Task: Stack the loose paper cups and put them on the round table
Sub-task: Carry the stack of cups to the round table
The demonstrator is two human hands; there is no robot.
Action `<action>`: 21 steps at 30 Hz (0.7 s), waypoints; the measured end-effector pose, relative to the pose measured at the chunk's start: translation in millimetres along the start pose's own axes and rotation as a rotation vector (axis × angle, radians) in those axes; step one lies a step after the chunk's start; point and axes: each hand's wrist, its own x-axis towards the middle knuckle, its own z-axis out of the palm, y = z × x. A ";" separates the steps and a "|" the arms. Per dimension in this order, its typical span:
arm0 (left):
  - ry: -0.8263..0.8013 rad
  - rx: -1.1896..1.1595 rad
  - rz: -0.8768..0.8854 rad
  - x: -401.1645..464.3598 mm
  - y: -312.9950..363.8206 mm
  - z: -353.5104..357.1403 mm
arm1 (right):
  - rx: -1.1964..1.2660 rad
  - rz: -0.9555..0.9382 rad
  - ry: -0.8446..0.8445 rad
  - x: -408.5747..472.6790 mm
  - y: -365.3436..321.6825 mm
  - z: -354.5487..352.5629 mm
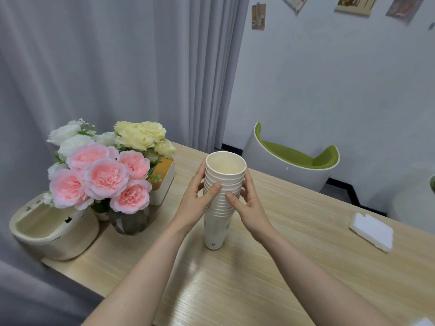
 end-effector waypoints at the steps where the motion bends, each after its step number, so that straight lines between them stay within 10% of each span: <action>1: 0.000 -0.004 0.000 1.5 0.8 1.6 | 0.010 -0.004 0.012 0.7 -0.2 -0.7; 21: -0.293 -0.145 0.012 -5.0 70.0 97.3 | 0.110 -0.121 0.418 -70.8 -42.4 -87.4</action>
